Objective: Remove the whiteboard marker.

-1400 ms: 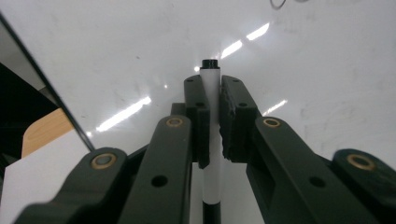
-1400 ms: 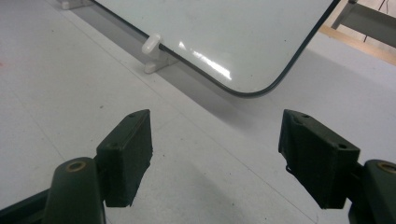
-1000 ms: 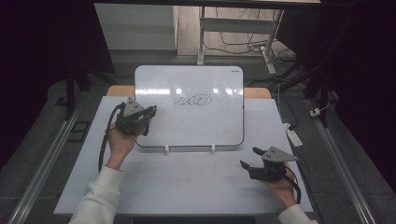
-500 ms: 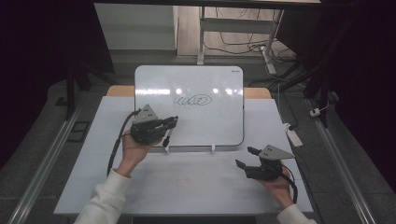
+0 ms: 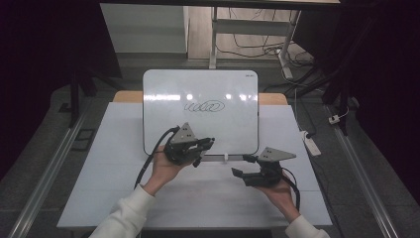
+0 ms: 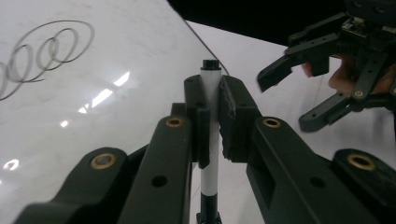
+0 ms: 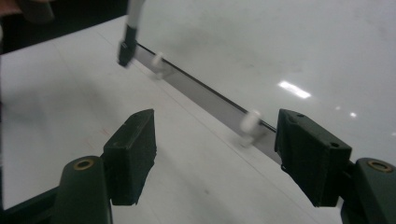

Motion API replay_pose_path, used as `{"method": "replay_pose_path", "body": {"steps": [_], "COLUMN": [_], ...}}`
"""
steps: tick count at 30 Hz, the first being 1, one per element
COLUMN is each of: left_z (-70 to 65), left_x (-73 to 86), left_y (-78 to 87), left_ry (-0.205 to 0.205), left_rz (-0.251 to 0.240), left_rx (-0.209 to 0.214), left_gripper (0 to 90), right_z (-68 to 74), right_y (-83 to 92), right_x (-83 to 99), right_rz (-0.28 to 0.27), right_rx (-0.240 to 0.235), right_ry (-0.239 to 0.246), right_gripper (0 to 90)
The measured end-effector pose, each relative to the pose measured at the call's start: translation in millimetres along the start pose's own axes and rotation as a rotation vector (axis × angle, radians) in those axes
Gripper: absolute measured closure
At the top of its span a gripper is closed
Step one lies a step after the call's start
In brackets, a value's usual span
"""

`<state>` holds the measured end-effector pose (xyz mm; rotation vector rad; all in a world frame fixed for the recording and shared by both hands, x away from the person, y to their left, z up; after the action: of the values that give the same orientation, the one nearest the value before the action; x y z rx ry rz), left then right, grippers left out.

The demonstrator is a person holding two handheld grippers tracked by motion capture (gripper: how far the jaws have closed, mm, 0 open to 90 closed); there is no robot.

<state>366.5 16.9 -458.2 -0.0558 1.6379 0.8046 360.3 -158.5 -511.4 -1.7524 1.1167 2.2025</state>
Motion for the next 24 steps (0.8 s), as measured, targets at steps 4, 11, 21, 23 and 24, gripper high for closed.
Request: {"method": "replay_pose_path", "body": {"steps": [4,11,21,23,24], "left_z": [-7.5,-16.3,-24.5,-25.9,-25.9], "left_x": [-1.6,-3.5,-5.3,-5.7,-5.7], "left_y": [-9.2,-19.7,-28.6,-29.8,-29.8], "left_ry": [-0.011,-0.028,-0.047,-0.049,-0.049], "left_rz": [0.005,0.007,0.011,0.011,0.011], "left_rx": [0.012,0.018,0.011,0.012,0.012], "left_gripper": [81.8,81.8,81.8,81.8,81.8], "right_z": [12.8,28.6,40.1,41.3,41.6], "right_y": [-9.9,-27.9,-53.9,-56.3,-57.2], "right_x": [-7.1,-15.0,-23.0,-23.9,-23.9], "right_rz": [0.014,0.042,0.098,0.106,0.111], "right_rx": [-0.038,-0.074,-0.108,-0.111,-0.116], "right_ry": [-0.014,-0.017,-0.109,-0.123,-0.134], "right_gripper": [30.1,32.3,52.7,56.9,58.9]}}
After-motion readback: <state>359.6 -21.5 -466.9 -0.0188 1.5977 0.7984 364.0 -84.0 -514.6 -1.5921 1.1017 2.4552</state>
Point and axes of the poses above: each handheld gripper's, and its own axes: y roughly backward along the jaws, x roughly out of its underside, z roughly to its left, the point moved 8 cm from there along -y, roughly forward along the jaws, and after that the axes turned 3 degrees about x, right-handed, at the moved point
